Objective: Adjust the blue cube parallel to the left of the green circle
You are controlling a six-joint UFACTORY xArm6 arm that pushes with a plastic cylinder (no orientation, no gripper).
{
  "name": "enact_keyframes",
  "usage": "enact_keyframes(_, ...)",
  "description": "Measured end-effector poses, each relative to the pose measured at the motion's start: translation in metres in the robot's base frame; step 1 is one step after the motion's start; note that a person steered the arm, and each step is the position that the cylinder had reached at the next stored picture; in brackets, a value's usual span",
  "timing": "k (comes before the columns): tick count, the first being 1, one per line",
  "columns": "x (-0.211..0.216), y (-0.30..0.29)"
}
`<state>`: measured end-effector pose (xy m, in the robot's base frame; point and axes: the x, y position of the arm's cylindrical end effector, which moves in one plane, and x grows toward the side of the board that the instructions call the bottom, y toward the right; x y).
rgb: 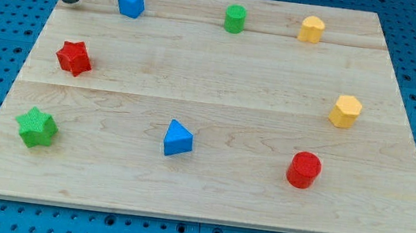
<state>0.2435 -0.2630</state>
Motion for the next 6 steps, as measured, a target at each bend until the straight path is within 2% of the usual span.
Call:
enact_keyframes(2, -0.019, 0.055)
enact_keyframes(5, -0.023, 0.182)
enact_keyframes(6, 0.000, 0.158)
